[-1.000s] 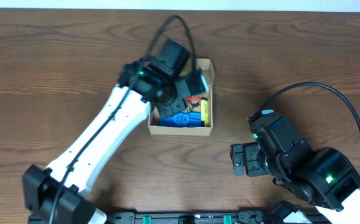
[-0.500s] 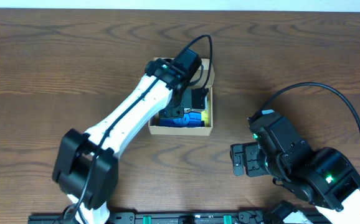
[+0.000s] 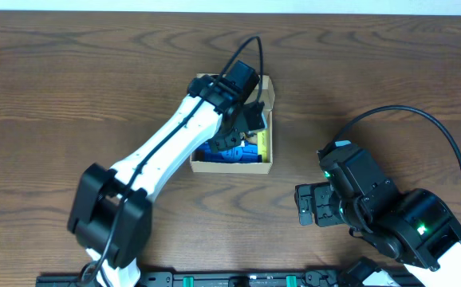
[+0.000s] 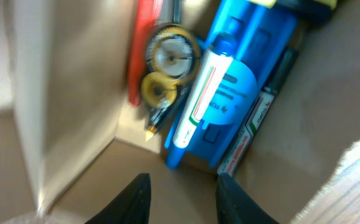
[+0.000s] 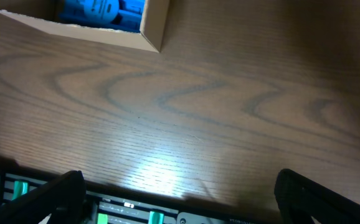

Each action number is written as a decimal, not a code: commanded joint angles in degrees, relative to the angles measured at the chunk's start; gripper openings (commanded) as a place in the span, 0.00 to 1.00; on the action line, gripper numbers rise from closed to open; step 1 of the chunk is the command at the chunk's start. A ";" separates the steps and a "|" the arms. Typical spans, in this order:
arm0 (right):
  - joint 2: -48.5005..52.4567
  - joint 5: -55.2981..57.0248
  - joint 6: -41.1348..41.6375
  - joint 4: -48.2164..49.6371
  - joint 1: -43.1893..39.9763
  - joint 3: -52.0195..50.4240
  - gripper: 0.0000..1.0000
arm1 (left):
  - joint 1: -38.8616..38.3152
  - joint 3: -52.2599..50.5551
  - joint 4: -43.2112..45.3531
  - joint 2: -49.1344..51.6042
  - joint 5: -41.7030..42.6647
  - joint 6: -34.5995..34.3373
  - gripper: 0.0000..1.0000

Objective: Pack container
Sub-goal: 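Carry the blue marker into the box and release it, then bring the left and right grippers to the box's lid flaps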

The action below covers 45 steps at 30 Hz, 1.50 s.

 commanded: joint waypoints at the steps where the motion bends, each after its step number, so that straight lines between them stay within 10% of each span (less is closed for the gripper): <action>1: 0.02 -0.02 0.44 -0.07 0.46 -0.02 0.99 | 0.00 0.74 -0.26 -6.49 -0.57 -10.03 0.26; 3: 0.02 -0.04 0.44 -0.07 0.46 -0.02 0.99 | 0.63 0.74 0.02 -9.73 -0.61 -11.91 0.06; 17: 0.04 0.13 0.46 1.09 0.35 -0.02 0.99 | 27.32 0.57 5.27 -16.52 15.67 -44.94 0.06; 25: 2.67 0.57 0.61 12.63 0.35 -0.37 0.97 | 34.42 0.57 6.73 -3.74 25.99 -49.81 0.06; 34: 15.43 11.50 5.20 27.19 -4.24 -5.05 0.01 | 34.38 0.57 15.17 7.89 30.60 -56.81 0.06; 45: 34.95 -6.97 7.96 51.08 -20.68 -6.91 0.01 | 33.92 0.57 24.63 16.15 37.59 -63.98 0.06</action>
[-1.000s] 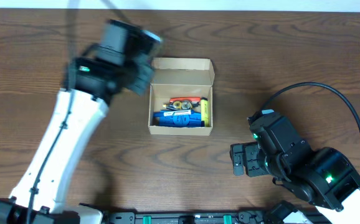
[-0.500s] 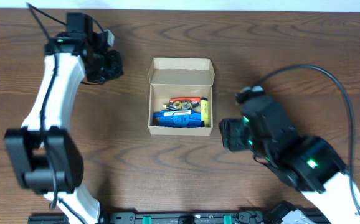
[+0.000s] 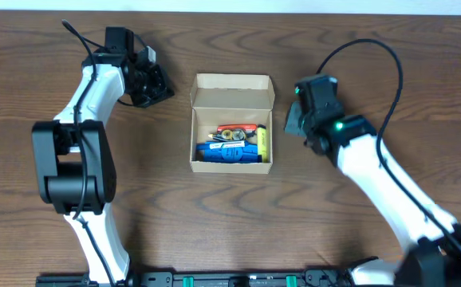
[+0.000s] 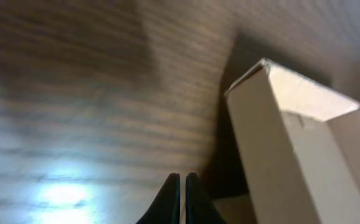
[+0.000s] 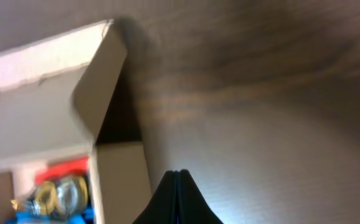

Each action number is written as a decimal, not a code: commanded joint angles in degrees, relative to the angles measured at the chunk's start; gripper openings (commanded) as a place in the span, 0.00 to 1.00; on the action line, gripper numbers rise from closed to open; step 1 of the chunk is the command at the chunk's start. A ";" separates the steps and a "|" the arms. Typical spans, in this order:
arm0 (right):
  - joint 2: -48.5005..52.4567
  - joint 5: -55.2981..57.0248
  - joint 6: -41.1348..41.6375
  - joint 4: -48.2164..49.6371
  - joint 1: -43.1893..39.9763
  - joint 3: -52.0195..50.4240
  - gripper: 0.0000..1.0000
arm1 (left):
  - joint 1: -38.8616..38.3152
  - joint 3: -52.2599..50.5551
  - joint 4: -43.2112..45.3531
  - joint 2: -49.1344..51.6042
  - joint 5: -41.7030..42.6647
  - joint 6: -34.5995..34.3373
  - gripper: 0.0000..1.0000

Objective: Pack container
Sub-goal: 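Bring the left and right grippers to the box's lid flaps, then fold the lid flaps over the box with both grippers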

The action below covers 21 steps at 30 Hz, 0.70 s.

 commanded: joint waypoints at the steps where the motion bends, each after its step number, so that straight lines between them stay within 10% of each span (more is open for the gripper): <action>1: 5.07 -12.44 1.62 4.55 -4.50 -0.28 0.01 | -0.44 0.46 1.99 2.64 4.76 -3.82 0.06; 21: 25.31 -34.56 8.50 31.87 -6.73 -0.28 0.01 | -3.74 0.46 5.51 5.33 7.02 -6.86 0.06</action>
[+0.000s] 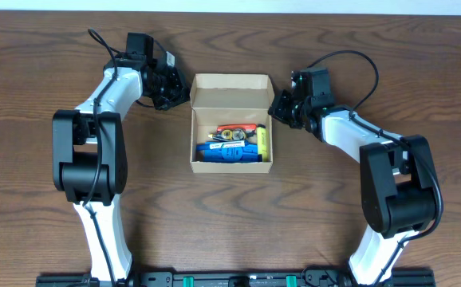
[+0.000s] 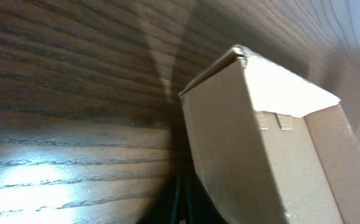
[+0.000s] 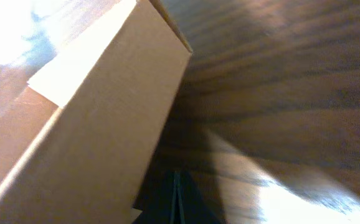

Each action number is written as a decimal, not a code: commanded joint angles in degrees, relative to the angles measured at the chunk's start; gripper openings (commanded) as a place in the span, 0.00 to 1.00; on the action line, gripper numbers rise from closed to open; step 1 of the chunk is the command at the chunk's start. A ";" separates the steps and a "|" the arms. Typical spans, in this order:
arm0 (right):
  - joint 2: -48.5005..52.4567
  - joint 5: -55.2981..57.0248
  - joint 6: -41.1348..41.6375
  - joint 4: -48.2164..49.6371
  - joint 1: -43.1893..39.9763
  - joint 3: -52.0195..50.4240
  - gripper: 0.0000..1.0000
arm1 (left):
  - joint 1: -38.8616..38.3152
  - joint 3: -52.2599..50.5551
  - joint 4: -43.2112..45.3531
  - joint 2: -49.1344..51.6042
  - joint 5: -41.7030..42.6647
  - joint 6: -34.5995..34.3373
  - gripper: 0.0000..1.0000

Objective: Pack container
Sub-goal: 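Fold the lid flaps over the box with both grippers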

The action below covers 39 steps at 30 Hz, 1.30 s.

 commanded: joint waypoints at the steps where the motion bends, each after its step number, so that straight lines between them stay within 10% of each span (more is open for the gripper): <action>1: 1.03 -3.28 1.62 2.43 0.02 -0.11 0.01 | 0.00 0.46 0.07 0.72 0.59 -0.44 0.06; 39: 1.03 -12.52 -3.50 13.81 -2.97 -0.11 0.01 | 1.99 0.48 10.49 -0.59 14.86 0.26 0.06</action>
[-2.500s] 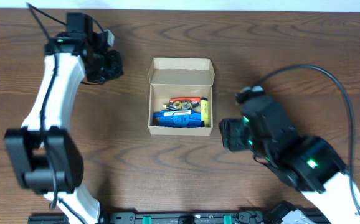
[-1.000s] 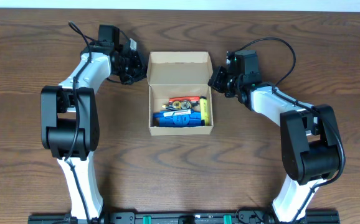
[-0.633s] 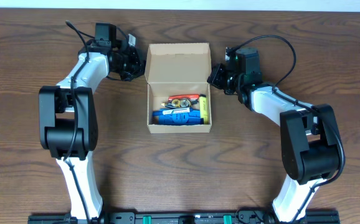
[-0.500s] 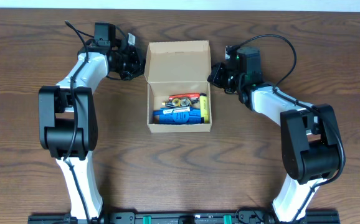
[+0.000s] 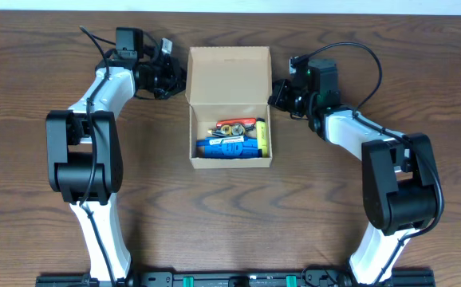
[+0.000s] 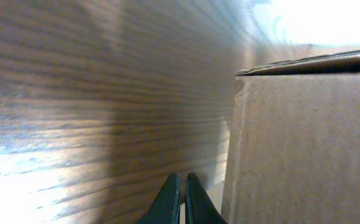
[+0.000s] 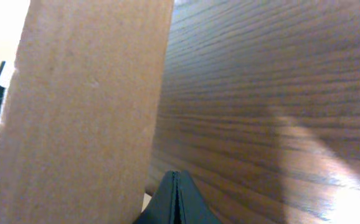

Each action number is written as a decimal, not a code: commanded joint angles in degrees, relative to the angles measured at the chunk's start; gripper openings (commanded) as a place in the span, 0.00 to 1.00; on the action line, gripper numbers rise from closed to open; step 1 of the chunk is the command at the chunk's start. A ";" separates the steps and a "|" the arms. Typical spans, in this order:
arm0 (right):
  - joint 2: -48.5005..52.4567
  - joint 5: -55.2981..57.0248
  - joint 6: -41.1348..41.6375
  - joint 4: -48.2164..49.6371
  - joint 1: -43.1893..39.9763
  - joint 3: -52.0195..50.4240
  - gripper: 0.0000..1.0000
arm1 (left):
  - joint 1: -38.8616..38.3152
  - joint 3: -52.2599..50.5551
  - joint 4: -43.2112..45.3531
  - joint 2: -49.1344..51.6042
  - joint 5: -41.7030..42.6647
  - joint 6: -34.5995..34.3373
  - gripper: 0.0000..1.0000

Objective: Pack container
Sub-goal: 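Fold the lid flaps over the box with both grippers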

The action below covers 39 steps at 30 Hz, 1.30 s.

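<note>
The open cardboard box (image 5: 195, 135) sits mid-table; its lid flap (image 5: 227, 76) stands up at the far end. Inside lie a blue case (image 5: 229, 147), a red marker (image 5: 234, 122), a yellow marker (image 5: 261, 137) and small rolls. My left gripper (image 5: 176, 76) is shut, its tips against the lid's left edge; in the left wrist view the fingers (image 6: 170, 196) meet beside the cardboard (image 6: 304, 137). On the lid's right edge my right gripper (image 5: 277, 93) is shut too, its fingers (image 7: 167, 198) next to the cardboard wall (image 7: 86, 106).
Both arms reach in from the sides, elbows near the table's left and right edges. Their cables loop over the far part of the wooden table (image 5: 374, 231). A black rail (image 5: 230, 279) runs along the near edge.
The lid flap now shows a much larger face from overhead, its far edge higher in the picture. Both shut grippers have shifted slightly toward the table's far side, staying at the lid's edges.
First my left gripper was open inside the box over the items while the right arm was folded at the near right. Then both grippers were shut, out on either side of the box. They closed in on the lid's sides, and the lid has changed its tilt.
</note>
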 commanded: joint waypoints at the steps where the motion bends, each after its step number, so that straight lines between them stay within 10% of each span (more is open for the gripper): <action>1: 0.37 -1.68 -2.01 0.92 -1.09 0.07 0.01 | -0.04 0.48 1.22 -0.59 3.48 0.37 0.06; 26: -0.94 -10.99 -5.42 7.48 -3.98 0.09 0.01 | 1.44 0.48 7.69 -4.61 8.57 4.59 0.06; 39: -12.57 -13.29 -13.14 -2.84 -3.91 0.11 0.01 | 1.51 0.46 -8.46 -15.10 7.34 20.55 0.06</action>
